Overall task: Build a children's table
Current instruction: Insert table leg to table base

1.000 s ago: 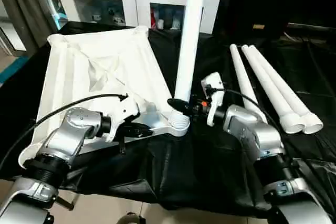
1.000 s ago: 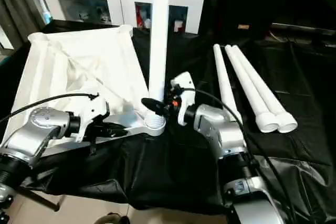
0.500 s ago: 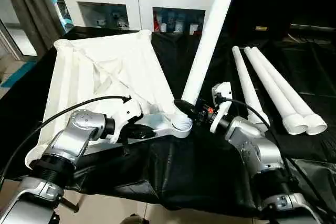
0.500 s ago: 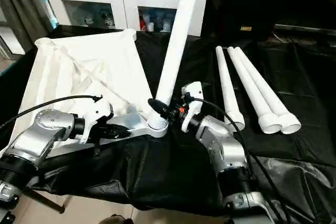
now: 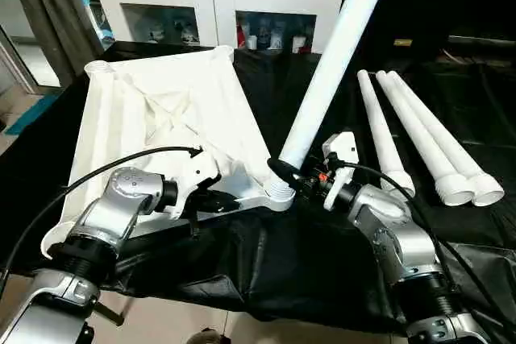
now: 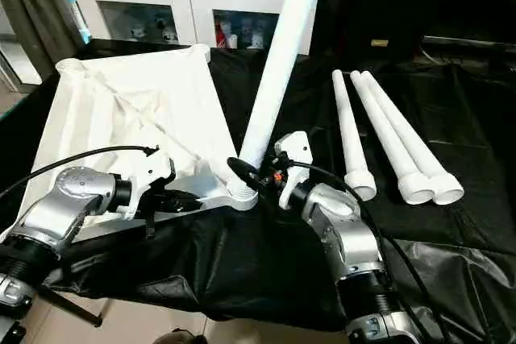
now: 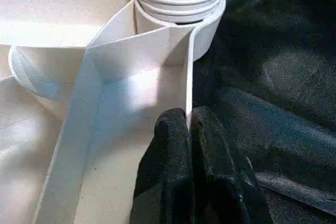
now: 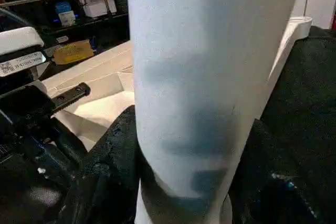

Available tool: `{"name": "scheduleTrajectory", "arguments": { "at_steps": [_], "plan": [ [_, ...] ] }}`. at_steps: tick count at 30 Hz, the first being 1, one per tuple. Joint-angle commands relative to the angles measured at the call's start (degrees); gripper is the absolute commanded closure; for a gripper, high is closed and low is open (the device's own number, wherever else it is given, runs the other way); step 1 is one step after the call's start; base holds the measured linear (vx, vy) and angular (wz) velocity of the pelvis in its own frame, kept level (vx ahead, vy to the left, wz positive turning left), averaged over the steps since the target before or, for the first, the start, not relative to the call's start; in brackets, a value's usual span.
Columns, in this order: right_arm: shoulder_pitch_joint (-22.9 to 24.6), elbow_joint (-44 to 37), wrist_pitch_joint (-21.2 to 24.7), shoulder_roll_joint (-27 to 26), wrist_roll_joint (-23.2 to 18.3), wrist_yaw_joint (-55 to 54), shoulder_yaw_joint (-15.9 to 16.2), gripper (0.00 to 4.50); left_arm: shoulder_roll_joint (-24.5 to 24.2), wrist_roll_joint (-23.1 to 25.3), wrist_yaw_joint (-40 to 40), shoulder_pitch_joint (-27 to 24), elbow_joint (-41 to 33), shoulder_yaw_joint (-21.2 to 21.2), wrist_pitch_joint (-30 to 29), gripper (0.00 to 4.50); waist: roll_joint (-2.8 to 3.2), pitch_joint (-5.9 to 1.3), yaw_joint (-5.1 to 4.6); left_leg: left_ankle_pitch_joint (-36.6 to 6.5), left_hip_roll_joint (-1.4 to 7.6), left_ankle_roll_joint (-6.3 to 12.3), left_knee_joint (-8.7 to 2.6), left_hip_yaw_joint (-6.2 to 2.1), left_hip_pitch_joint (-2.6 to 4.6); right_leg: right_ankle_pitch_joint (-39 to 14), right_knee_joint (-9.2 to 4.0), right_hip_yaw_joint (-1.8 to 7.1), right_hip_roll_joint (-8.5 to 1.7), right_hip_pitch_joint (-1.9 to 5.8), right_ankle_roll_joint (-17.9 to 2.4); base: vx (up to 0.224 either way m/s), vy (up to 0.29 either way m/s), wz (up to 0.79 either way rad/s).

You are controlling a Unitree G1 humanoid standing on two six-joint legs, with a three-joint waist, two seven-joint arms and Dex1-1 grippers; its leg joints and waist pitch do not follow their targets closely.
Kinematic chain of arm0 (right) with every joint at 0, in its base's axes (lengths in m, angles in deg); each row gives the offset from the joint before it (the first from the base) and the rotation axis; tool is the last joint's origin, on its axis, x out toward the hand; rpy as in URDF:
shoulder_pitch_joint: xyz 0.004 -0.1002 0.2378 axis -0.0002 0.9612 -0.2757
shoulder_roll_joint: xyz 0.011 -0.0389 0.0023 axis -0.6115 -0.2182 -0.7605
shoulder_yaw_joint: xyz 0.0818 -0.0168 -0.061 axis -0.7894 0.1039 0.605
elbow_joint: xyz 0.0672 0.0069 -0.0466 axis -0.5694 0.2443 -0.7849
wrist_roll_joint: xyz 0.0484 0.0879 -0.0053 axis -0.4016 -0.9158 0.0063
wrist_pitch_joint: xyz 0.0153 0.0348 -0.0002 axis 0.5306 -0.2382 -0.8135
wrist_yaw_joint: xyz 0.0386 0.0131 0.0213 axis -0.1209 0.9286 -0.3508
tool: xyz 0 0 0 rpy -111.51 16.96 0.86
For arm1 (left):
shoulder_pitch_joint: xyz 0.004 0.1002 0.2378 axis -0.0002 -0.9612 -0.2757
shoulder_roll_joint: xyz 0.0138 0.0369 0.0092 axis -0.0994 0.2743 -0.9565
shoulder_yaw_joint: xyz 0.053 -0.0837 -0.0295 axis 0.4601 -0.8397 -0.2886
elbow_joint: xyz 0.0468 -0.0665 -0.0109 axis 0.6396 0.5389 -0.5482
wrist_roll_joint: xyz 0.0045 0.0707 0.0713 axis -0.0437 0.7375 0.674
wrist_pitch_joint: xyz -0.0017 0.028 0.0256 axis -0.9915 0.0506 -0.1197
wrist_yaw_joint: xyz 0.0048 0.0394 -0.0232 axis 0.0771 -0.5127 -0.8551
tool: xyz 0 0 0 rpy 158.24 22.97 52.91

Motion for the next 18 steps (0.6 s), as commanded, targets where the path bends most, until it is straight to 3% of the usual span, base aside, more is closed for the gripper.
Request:
{"name": "scheduleTrajectory", "arguments": {
  "at_steps": [1, 5, 6, 7, 8, 10, 11, 12, 16, 17, 18],
  "plan": [
    [2.8, 2.6, 3.3, 1.5, 3.8, 0.7, 4.4, 2.63, 0.3, 0.2, 1.2, 2.6, -0.1, -1.1, 1.1, 4.50, 0.89, -3.04, -0.49, -24.3, 3.97, -3.83, -5.65, -2.61, 2.09, -17.9, -5.55, 3.19, -5.55, 0.43, -11.0, 0.000, 0.000, 0.00],
    [2.1, 2.7, 3.4, 3.0, 5.9, 3.2, 7.2, 2.63, -0.1, 0.5, 0.2, 2.2, -0.5, -0.7, 1.3, 4.50, 0.86, -2.84, -0.62, -24.4, 3.95, -3.82, -5.73, -2.58, 1.95, -18.8, -5.65, 3.24, -5.52, 0.36, -10.6, 0.000, 0.000, 0.00],
    [1.8, 2.9, 3.5, 3.4, 6.2, 3.9, 7.8, 2.63, -0.1, 0.5, 0.1, 2.1, -0.7, -0.6, 1.2, 4.50, 0.37, -2.87, -0.72, -24.4, 3.95, -3.65, -5.72, -2.49, 2.00, -19.2, -5.76, 3.27, -5.56, 0.38, -10.6, 0.000, 0.000, 0.00],
    [1.5, 3.1, 3.8, 3.8, 6.5, 4.8, 8.4, 2.63, -0.1, 0.5, 0.0, 2.0, -0.8, -0.5, 1.2, 4.50, 0.60, -2.88, -0.59, -24.1, 3.97, -3.50, -5.66, -2.56, 2.03, -19.7, -5.75, 3.34, -5.67, 0.36, -10.6, 0.000, 0.000, 0.00],
    [1.2, 3.3, 4.0, 4.1, 6.7, 5.5, 8.9, 2.63, -0.1, 0.5, -0.1, 2.0, -0.9, -0.5, 1.2, 4.50, 0.29, -2.77, -0.67, -23.9, 4.00, -3.35, -5.70, -2.51, 1.99, -20.0, -5.86, 3.36, -5.65, 0.32, -10.5, 0.000, 0.000, 0.00],
    [0.7, 3.6, 4.4, 4.7, 7.0, 6.7, 9.6, 2.63, 0.0, 0.5, -0.2, 1.9, -1.1, -0.4, 1.1, 4.50, 0.36, -2.80, -0.62, -23.6, 4.06, -3.16, -5.69, -2.53, 1.99, -20.1, -5.80, 3.39, -5.68, 0.26, -10.4, 0.000, 0.000, 0.00],
    [0.5, 3.8, 4.5, 4.9, 7.0, 7.1, 9.8, 2.63, 0.0, 0.5, -0.2, 1.8, -1.1, -0.4, 1.1, 4.50, 0.43, -2.82, -0.65, -23.4, 4.08, -3.16, -5.78, -2.55, 1.98, -19.8, -5.80, 3.32, -5.62, 0.29, -10.4, 0.000, 0.000, 0.00],
    [0.2, 4.2, 4.5, 5.2, 7.1, 7.8, 10.0, 2.63, 0.0, 0.5, -0.3, 1.8, -1.3, -0.4, 1.1, 4.50, -0.06, -2.81, -0.73, -23.2, 4.11, -2.98, -5.83, -2.44, 2.02, -19.4, -5.87, 3.32, -5.51, 0.27, -10.4, 0.000, 0.000, 0.00],
    [-0.9, 6.1, 4.3, 5.9, 6.6, 9.9, 10.3, 2.63, -0.2, 0.0, -1.2, 1.2, -2.3, -0.4, 0.7, 4.50, -0.09, -2.82, -0.67, -20.3, 4.11, -1.86, -5.86, -2.23, 1.78, -15.5, -5.65, 3.27, -5.50, 0.52, -11.1, 0.000, 0.000, 0.00],
    [-1.4, 7.1, 4.3, 6.1, 6.2, 10.9, 10.0, 2.63, -0.3, -0.1, -1.8, 1.0, -2.7, -0.4, 0.8, 4.50, -0.47, -2.49, -0.76, -20.3, 4.11, -1.66, -6.00, -2.15, 1.71, -15.5, -5.78, 3.28, -5.39, 0.38, -11.0, 0.000, 0.000, 0.00],
    [-1.7, 7.8, 4.1, 6.2, 6.0, 11.7, 9.8, 2.63, -0.4, -0.4, -2.5, 0.7, -3.0, -0.4, 1.0, 4.50, -0.40, -2.58, -0.76, -20.4, 4.08, -1.56, -5.95, -2.21, 1.73, -15.6, -5.63, 3.26, -5.44, 0.46, -11.1, 0.000, 0.000, 0.00]
  ]
}}
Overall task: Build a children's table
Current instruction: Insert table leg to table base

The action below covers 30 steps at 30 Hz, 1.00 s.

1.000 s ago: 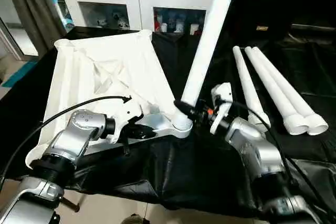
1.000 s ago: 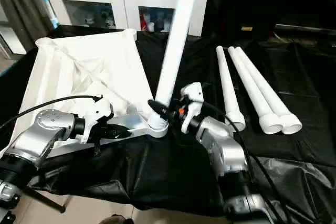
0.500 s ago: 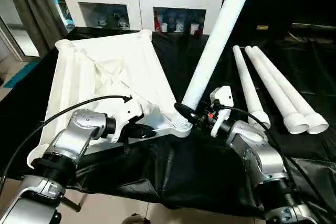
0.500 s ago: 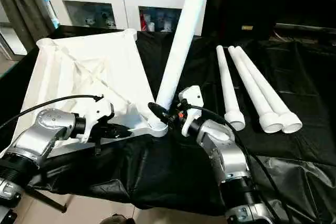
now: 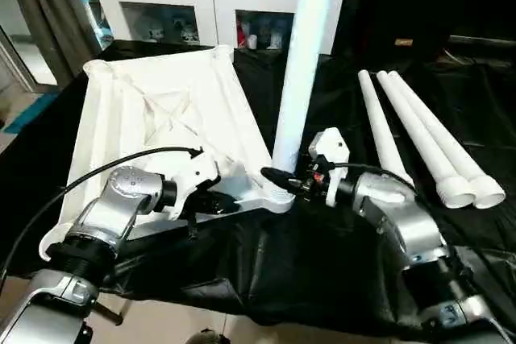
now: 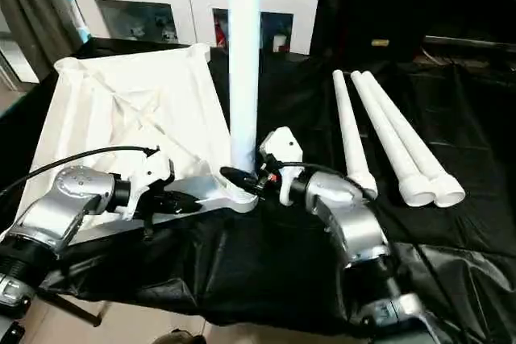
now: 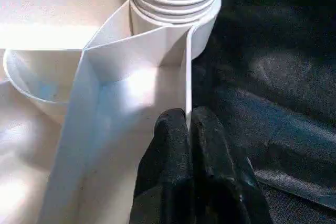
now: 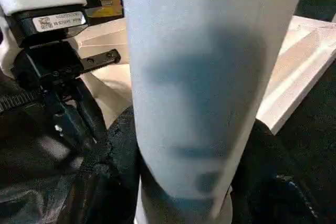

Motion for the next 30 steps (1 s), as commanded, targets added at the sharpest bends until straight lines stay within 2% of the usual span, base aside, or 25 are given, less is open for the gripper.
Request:
{"name": "scheduleTrajectory", "arguments": {
  "at_steps": [1, 2, 3, 5, 6, 7, 12, 16, 19, 22, 23, 24, 25, 28, 30],
  "plan": [
    [3.0, 6.9, 3.7, 0.7, 1.5, 3.8, 4.2, 2.63, 0.2, -1.1, -0.7, 0.6, -2.8, -0.4, 0.6, 4.50, 0.11, -2.22, -0.60, -20.7, 4.15, -1.35, -5.42, -2.34, 1.77, -17.2, -5.33, 3.28, -5.65, 0.39, -11.0, 0.000, 0.000, 0.00],
    [2.8, 7.4, 3.6, 1.0, 1.2, 5.2, 4.1, 2.63, 0.0, -1.5, -1.6, 0.3, -3.4, -0.3, 0.6, 4.50, 0.02, -1.93, -0.65, -20.9, 4.21, -1.29, -5.50, -2.32, 1.81, -17.7, -5.54, 3.34, -5.63, 0.22, -10.9, 0.000, 0.000, 0.00],
    [2.7, 7.7, 3.3, 1.2, 1.1, 6.2, 4.1, 2.63, -0.1, -1.7, -2.2, 0.2, -3.9, -0.2, 0.7, 4.50, 0.06, -2.12, -0.63, -20.7, 4.25, -1.23, -5.54, -2.31, 1.90, -17.2, -5.47, 3.28, -5.59, 0.37, -10.9, 0.000, 0.000, 0.00],
    [2.2, 8.6, 2.2, 2.0, 1.4, 8.7, 4.7, 2.63, -0.6, -2.1, -4.0, 0.0, -5.0, 0.3, 0.5, 4.50, -0.09, -1.70, -0.69, -19.1, 4.26, -0.80, -5.75, -2.22, 1.70, -14.2, -5.35, 3.19, -5.30, 0.26, -11.0, 0.000, 0.000, 0.00],
    [2.2, 8.6, 2.2, 2.0, 1.4, 8.7, 4.7, 2.63, -0.6, -2.1, -4.0, 0.0, -5.0, 0.3, 0.5, 4.50, -0.13, -1.92, -0.72, -18.7, 4.22, -0.58, -5.66, -2.15, 1.72, -13.0, -5.18, 3.15, -5.26, 0.44, -11.3, 0.000, 0.000, 0.00],
    [2.0, 9.2, 1.4, 2.8, 1.7, 10.8, 5.6, 2.63, -1.0, -2.2, -5.4, -0.1, -5.7, 0.8, 0.1, 4.50, -0.26, -1.78, -0.67, -16.5, 4.21, 0.32, -5.60, -2.00, 1.66, -9.6, -5.02, 3.08, -5.17, 0.52, -11.8, 0.000, 0.000, 0.00],
    [1.9, 9.2, 0.7, 3.4, 2.1, 12.6, 6.3, 2.63, -1.3, -1.8, -6.1, 0.0, -6.8, 1.4, -0.6, 4.50, -0.53, -1.32, -0.69, -14.5, 4.16, 1.76, -5.57, -1.80, 1.61, -7.3, -4.99, 2.98, -5.20, 0.71, -12.7, 0.000, 0.000, 0.00],
    [0.8, 11.3, -0.5, 2.6, 2.2, 12.4, 5.5, 2.63, -0.6, -2.4, -5.2, 0.9, -7.1, 0.4, -1.8, 4.50, -0.52, -0.88, -0.76, -16.7, 4.35, 1.09, -5.94, -1.86, 1.82, -11.8, -5.49, 3.06, -5.39, 0.50, -12.6, 0.000, 0.000, 0.00],
    [0.5, 12.2, -1.1, 1.8, 2.1, 11.0, 4.3, 2.63, -0.7, -2.6, -5.1, 1.2, -7.7, -0.1, -2.6, 4.50, -0.54, -0.19, -0.92, -21.6, 4.54, -0.76, -6.60, -2.19, 2.03, -18.9, -6.11, 3.31, -5.56, 0.08, -11.3, 0.000, 0.000, 0.00],
    [0.4, 12.6, -1.5, 1.2, 2.0, 9.1, 3.4, 2.63, -0.7, -2.9, -4.8, 1.2, -8.0, -0.7, -3.1, 4.50, -0.57, 0.22, -1.04, -25.0, 4.61, -2.14, -6.82, -2.43, 2.45, -23.4, -6.60, 3.56, -5.79, -0.33, -10.6, 0.000, 0.000, 0.00],
    [0.1, 13.6, -2.1, 0.3, 2.2, 5.8, 2.0, 2.63, -0.5, -2.9, -3.9, 1.3, -7.9, -1.2, -3.2, 4.50, -0.67, 0.77, -1.18, -27.7, 4.57, -2.94, -7.08, -2.63, 2.64, -27.0, -6.89, 3.70, -5.88, -0.65, -9.9, 0.000, 0.000, 0.00],
    [-0.4, 14.9, -2.8, -0.5, 2.6, 2.7, 1.0, 2.63, -0.1, -2.6, -2.9, 1.6, -7.8, -1.5, -3.6, 4.50, -0.67, 0.77, -1.18, -27.7, 4.57, -2.94, -7.08, -2.63, 2.64, -27.0, -6.89, 3.70, -5.88, -0.65, -9.9, 0.000, 0.000, 0.00],
    [-1.1, 17.1, -3.6, -1.9, 3.2, -2.4, -0.6, 2.63, 0.6, -1.9, -0.7, 2.2, -7.3, -2.0, -4.1, 4.50, -0.75, 0.71, -1.37, -28.2, 4.50, -3.59, -7.21, -2.92, 2.73, -29.3, -7.09, 3.81, -6.24, -0.58, -9.4, 0.000, 0.000, 0.00],
    [-1.6, 18.4, -3.9, -3.0, 3.1, -5.8, -1.9, 2.63, 1.2, -1.2, 1.2, 3.0, -6.8, -2.2, -5.2, 4.50, -0.72, 0.64, -1.86, -25.5, 4.55, -3.71, -7.35, -2.88, 2.49, -26.4, -6.95, 3.73, -6.12, -0.34, -9.9, 0.000, 0.000, 0.00],
    [-2.0, 19.4, -3.9, -3.9, 3.5, -8.2, -2.2, 2.63, 1.7, 0.2, 3.5, 4.0, -6.1, -2.0, -6.1, 4.50, -0.86, 0.67, -2.12, -22.1, 4.53, -3.16, -7.55, -2.76, 1.71, -20.9, -6.41, 3.55, -5.90, 0.32, -10.7, 0.000, 0.000, 0.00]
  ]
}}
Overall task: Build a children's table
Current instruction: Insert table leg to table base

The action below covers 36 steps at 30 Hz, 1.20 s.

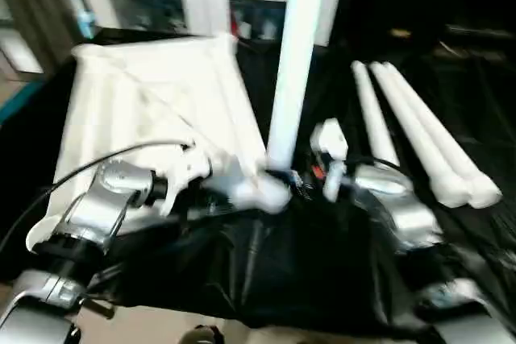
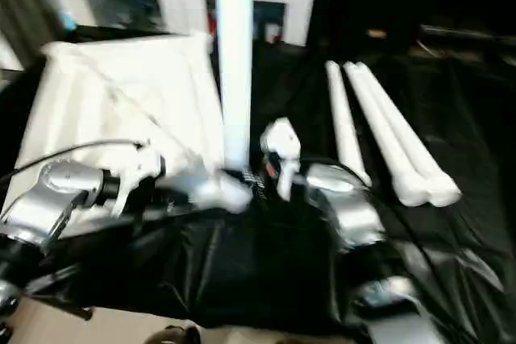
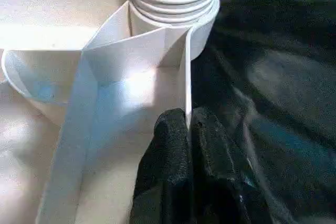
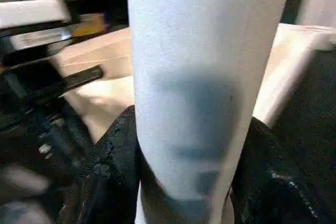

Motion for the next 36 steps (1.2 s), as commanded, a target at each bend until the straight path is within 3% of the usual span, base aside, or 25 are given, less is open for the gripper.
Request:
{"name": "scheduleTrajectory", "arguments": {
  "at_steps": [1, 4, 7, 8, 11, 15, 17, 20, 24, 31, 32, 34, 36],
  "plan": [
    [3.2, 9.7, 4.0, -0.2, 5.0, -5.8, 1.4, 2.63, 1.5, 0.2, 1.5, 2.8, -1.2, 0.3, -0.4, 4.50, 0.69, -1.99, -0.52, -20.5, 4.44, -2.36, -5.29, -2.58, 1.16, -17.8, -5.21, 3.59, -5.76, 0.16, -11.3, 0.000, 0.000, 0.00],
    [1.4, 14.1, 3.3, -3.9, 7.0, -13.2, 1.5, 2.63, 5.8, 3.4, 11.7, 7.1, 1.7, -0.4, -5.9, 4.50, 0.80, -1.91, -0.55, -19.5, 4.46, -2.17, -5.07, -2.41, 1.33, -17.9, -5.27, 3.68, -6.01, 0.16, -12.3, 0.000, 0.000, 0.00],
    [0.0, 16.9, 3.4, -5.7, 7.6, -16.9, 1.4, 2.63, 7.8, 4.6, 15.8, 8.5, 2.5, -0.3, -8.2, 4.50, 0.82, -1.90, -0.57, -19.2, 4.46, -2.35, -5.07, -2.45, 1.32, -17.4, -5.24, 3.65, -5.89, 0.22, -12.3, 0.000, 0.000, 0.00],
    [-2.1, 20.8, 3.7, -7.9, 7.9, -21.8, 1.0, 2.63, 11.4, 5.3, 21.5, 10.1, 3.1, -0.8, -12.0, 4.50, 0.92, -2.00, -0.67, -19.0, 4.57, -2.43, -5.09, -2.35, 1.40, -16.1, -5.10, 3.60, -5.78, 0.27, -12.6, 0.000, 0.000, 0.00],
    [-4.0, 24.1, 3.5, -9.7, 8.7, -25.9, 0.9, 2.63, 15.2, 6.1, 26.4, 11.3, 3.1, -1.0, -15.4, 4.50, 0.94, -2.01, -0.68, -19.4, 4.46, -2.72, -5.00, -2.30, 1.48, -15.4, -5.19, 3.55, -5.73, 0.34, -13.1, 0.000, 0.000, 0.00],
    [-5.2, 26.0, 3.1, -10.9, 9.2, -27.5, 0.1, 2.63, 17.3, 6.4, 28.2, 11.5, 2.4, -1.3, -17.3, 4.50, 0.89, -2.08, -0.65, -19.8, 4.32, -1.83, -4.96, -2.32, 1.32, -15.6, -5.40, 3.51, -5.75, 0.49, -12.5, 0.000, 0.000, 0.00],
    [-5.9, 26.9, 2.7, -11.4, 9.4, -27.9, -0.3, 2.63, 17.9, 6.3, 28.1, 11.5, 1.8, -1.3, -18.1, 4.50, 0.87, -1.76, -0.59, -22.7, 4.23, -1.91, -5.05, -2.46, 1.54, -21.0, -6.06, 3.56, -5.88, 0.11, -11.2, 0.000, 0.000, 0.00],
    [-6.4, 27.8, 2.3, -11.5, 9.5, -28.0, -0.6, 2.63, 17.8, 6.2, 27.7, 11.4, 1.4, -1.2, -18.6, 4.50, 1.00, -1.85, -0.58, -23.9, 4.40, -2.41, -5.24, -2.74, 1.66, -22.6, -6.21, 3.64, -5.88, -0.11, -10.1, 0.000, 0.000, 0.00],
    [-7.5, 29.3, 1.6, -11.8, 10.0, -28.1, -1.3, 2.63, 17.4, 6.0, 27.6, 11.3, 0.8, -1.1, -19.4, 4.50, 1.09, -1.90, -0.88, -24.8, 4.40, -2.98, -5.39, -2.75, 1.58, -20.7, -5.94, 3.55, -5.71, -0.17, -10.6, 0.000, 0.000, 0.00],
    [-8.6, 29.7, 1.6, -12.2, 8.8, -25.3, -3.0, 2.63, 17.1, 5.1, 26.2, 11.1, -0.3, -1.3, -19.7, 4.50, 0.84, -1.95, -1.27, -24.4, 4.43, -2.40, -5.36, -2.71, 1.42, -21.2, -6.13, 3.62, -5.83, -0.14, -10.8, 0.000, 0.000, 0.00],
    [-8.7, 29.8, 1.5, -12.2, 8.7, -25.2, -3.1, 2.63, 17.0, 5.1, 26.1, 11.0, -0.3, -1.3, -19.7, 4.50, 1.01, -1.93, -1.29, -24.2, 4.44, -2.42, -5.39, -2.73, 1.42, -20.9, -6.04, 3.60, -5.81, -0.19, -10.9, 0.000, 0.000, 0.00],
    [-9.2, 30.1, 1.2, -12.0, 8.5, -24.9, -3.7, 2.07, 16.9, 4.9, 25.8, 11.0, -0.6, -1.4, -19.7, 4.50, 0.99, -1.92, -1.37, -24.5, 4.43, -2.39, -5.37, -2.68, 1.44, -21.0, -6.08, 3.61, -5.82, -0.22, -11.0, 0.000, 0.000, 0.00],
    [-9.7, 30.2, 1.2, -11.8, 8.1, -24.1, -4.1, 2.07, 16.5, 4.7, 25.4, 10.8, -0.9, -1.4, -19.5, 4.50, 0.94, -2.03, -1.44, -24.3, 4.41, -2.16, -5.29, -2.72, 1.37, -21.4, -6.06, 3.63, -5.96, -0.14, -11.2, 0.000, 0.000, 0.00]
  ]
}}
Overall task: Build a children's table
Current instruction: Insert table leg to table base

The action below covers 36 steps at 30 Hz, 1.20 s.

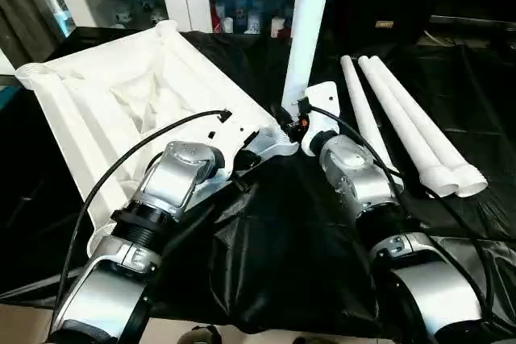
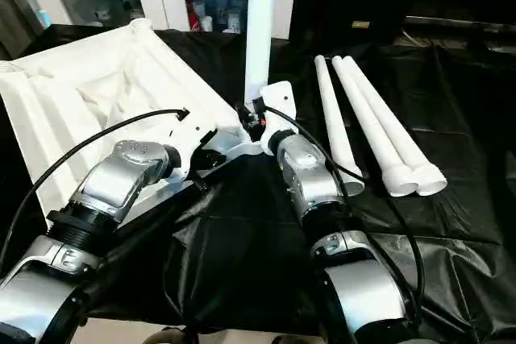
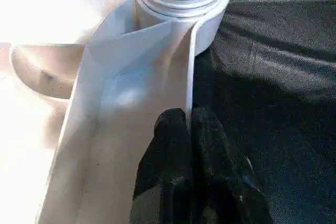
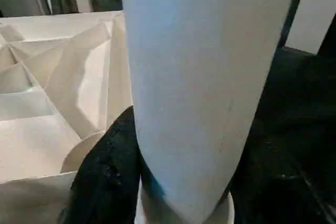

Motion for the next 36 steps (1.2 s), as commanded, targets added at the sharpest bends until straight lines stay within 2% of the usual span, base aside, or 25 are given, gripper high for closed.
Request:
{"name": "scheduleTrajectory", "arguments": {
  "at_steps": [1, 3, 4, 5, 8, 10, 12, 13, 15, 20, 21, 22, 24, 25, 27, 30, 31, 36],
  "plan": [
    [4.7, 8.5, 5.3, -3.2, 0.2, 3.2, 2.5, 1.85, 1.3, -1.3, 0.4, 1.8, -2.8, -0.5, 0.6, 4.50, 0.81, -2.09, 0.02, -22.8, 4.55, -2.02, -5.05, -2.74, 1.10, -19.8, -5.62, 3.68, -6.07, 0.00, -11.5, 0.000, 0.000, 0.00],
    [4.4, 8.2, 5.2, -3.1, -0.1, 4.2, 2.3, 1.76, 1.0, -1.4, -0.1, 1.6, -3.1, -0.5, 0.9, 4.50, 0.63, -2.63, 0.03, -19.0, 4.50, -1.33, -4.85, -2.56, 0.70, -14.0, -4.86, 3.55, -5.80, 0.65, -12.2, 0.000, 0.000, 0.00],
    [4.3, 8.0, 5.0, -2.9, -0.2, 4.8, 2.1, 1.62, 0.7, -1.6, -0.7, 1.4, -3.5, -0.3, 1.0, 4.50, 0.85, -2.66, -0.04, -15.3, 4.42, -0.01, -4.53, -2.28, 0.49, -8.1, -4.37, 3.36, -5.65, 0.81, -13.8, 0.000, 0.000, 0.00],
    [4.0, 7.6, 5.1, -2.9, -0.4, 5.9, 1.5, 1.46, 0.2, -1.7, -1.4, 1.1, -3.9, -0.2, 1.3, 4.50, 0.82, -2.75, -0.13, -14.3, 4.37, 0.66, -4.36, -2.13, 0.42, -5.9, -4.15, 3.27, -5.61, 0.99, -14.7, 0.000, 0.000, 0.00],
    [3.9, 6.0, 5.0, -1.9, -0.8, 8.8, 1.4, 1.27, -1.0, -2.2, -3.6, 0.2, -5.4, 0.2, 2.2, 4.50, 0.86, -2.98, -0.06, -12.1, 4.40, 2.00, -4.05, -2.08, 0.29, -3.1, -3.85, 3.15, -5.80, 1.39, -15.9, 0.000, 0.000, 0.00],
    [3.8, 5.6, 4.8, -1.4, -0.9, 9.6, 1.4, 1.15, -1.5, -2.3, -4.1, -0.2, -5.9, 0.2, 2.3, 4.50, 0.80, -3.20, -0.10, -9.2, 4.33, 3.07, -3.71, -1.96, 0.11, 0.8, -3.38, 3.02, -5.62, 1.55, -16.6, 0.000, 0.000, 0.00],
    [3.8, 4.7, 4.5, -0.4, -0.9, 11.1, 1.6, 1.01, -2.5, -2.7, -5.4, -1.1, -6.9, 0.4, 2.9, 4.50, 0.74, -3.45, -0.18, -6.5, 4.23, 4.44, -3.32, -1.90, -0.02, 4.8, -2.91, 2.85, -5.55, 1.73, -17.3, 0.000, 0.000, 0.00],
    [3.8, 4.4, 4.4, -0.1, -0.8, 11.4, 1.6, 0.89, -2.8, -2.8, -5.7, -1.3, -7.2, 0.5, 2.9, 4.50, 0.69, -3.62, -0.16, -4.8, 4.21, 5.70, -3.01, -1.86, -0.10, 7.5, -2.57, 2.76, -5.56, 1.88, -17.9, 0.000, 0.000, 0.00],
    [4.1, 3.5, 4.3, 0.5, -0.9, 13.0, 1.8, 0.76, -3.3, -2.9, -6.4, -1.9, -7.6, 0.6, 3.5, 4.50, 0.73, -3.71, -0.19, -3.9, 4.17, 6.70, -2.78, -1.83, -0.16, 9.5, -2.33, 2.68, -5.46, 1.88, -18.3, 0.000, 0.000, 0.00],
    [5.8, -2.2, 6.2, 3.0, -2.6, 20.7, 2.0, 0.76, -5.2, -3.8, -9.3, -3.8, -9.3, 0.8, 6.3, 4.50, 0.59, -4.11, -0.04, -1.2, 4.15, 8.94, -2.23, -1.78, -0.06, 13.4, -1.77, 2.46, -5.20, 2.09, -18.9, 0.000, 0.000, 0.00],
    [6.4, -3.8, 6.6, 4.0, -2.9, 22.9, 2.3, 0.76, -5.5, -4.2, -9.8, -4.2, -9.8, 0.7, 6.4, 4.50, 0.65, -4.28, 0.19, -0.3, 4.22, 9.34, -2.01, -1.79, -0.09, 14.8, -1.51, 2.43, -5.22, 2.21, -19.0, 0.000, 0.000, 0.00],
    [7.0, -5.6, 7.1, 5.1, -3.2, 25.2, 2.8, 0.76, -6.0, -4.6, -10.7, -4.6, -10.3, 0.7, 7.5, 4.50, 0.75, -4.43, 0.41, 0.9, 4.34, 9.78, -1.82, -1.76, -0.11, 16.5, -1.27, 2.32, -5.15, 1.99, -19.2, 0.000, 0.000, 0.00],
    [7.9, -7.8, 7.6, 6.5, -3.2, 28.0, 3.6, 0.76, -6.7, -5.3, -12.2, -5.4, -11.0, 0.9, 8.2, 4.50, 0.67, -4.69, 0.57, 2.3, 4.31, 10.18, -1.47, -1.76, -0.10, 18.5, -0.77, 2.17, -4.89, 2.03, -19.3, 0.000, 0.000, 0.00],
    [8.7, -9.8, 8.0, 7.8, -2.8, 30.2, 4.5, 0.76, -7.4, -5.9, -14.1, -6.1, -11.7, 1.2, 10.0, 4.50, 0.74, -4.42, 0.67, 2.0, 4.34, 10.54, -1.37, -1.75, -0.33, 17.4, -0.80, 1.96, -4.87, 1.80, -19.4, 0.000, 0.000, 0.00],
    [9.2, -11.0, 8.1, 8.7, -2.7, 31.6, 5.0, 0.76, -7.9, -6.3, -15.2, -6.7, -12.1, 1.3, 10.2, 4.50, 0.74, -4.32, 0.81, -0.5, 4.46, 9.92, -1.46, -1.75, -0.33, 13.9, -1.09, 2.06, -5.17, 1.81, -19.2, 0.000, 0.000, 0.00],
    [11.1, -15.1, 9.3, 11.5, -3.0, 36.0, 6.4, 0.76, -9.4, -6.9, -18.3, -8.3, -13.2, 1.7, 11.9, 4.50, 0.70, -4.15, 1.00, -3.3, 4.41, 8.46, -1.64, -1.73, -0.27, 8.9, -1.51, 2.21, -5.22, 1.79, -18.8, 0.000, 0.000, 0.00],
    [12.4, -17.6, 9.8, 13.3, -3.2, 38.7, 7.2, 0.76, -10.5, -7.5, -20.6, -9.4, -13.8, 2.1, 13.5, 4.50, 0.74, -4.13, 1.41, -4.5, 4.46, 7.41, -1.71, -1.73, -0.13, 6.5, -1.68, 2.33, -5.23, 1.70, -18.2, 0.000, 0.000, 0.00],
    [14.4, -21.7, 10.4, 15.8, -4.0, 42.3, 7.8, 0.76, -11.6, -9.6, -23.7, -11.0, -15.0, 1.6, 14.7, 4.50, 0.64, -4.35, 1.73, -3.7, 4.38, 6.85, -1.56, -1.68, -0.07, 7.5, -1.38, 2.39, -5.04, 1.60, -18.1, 0.000, 0.000, 0.00]
  ]
}}
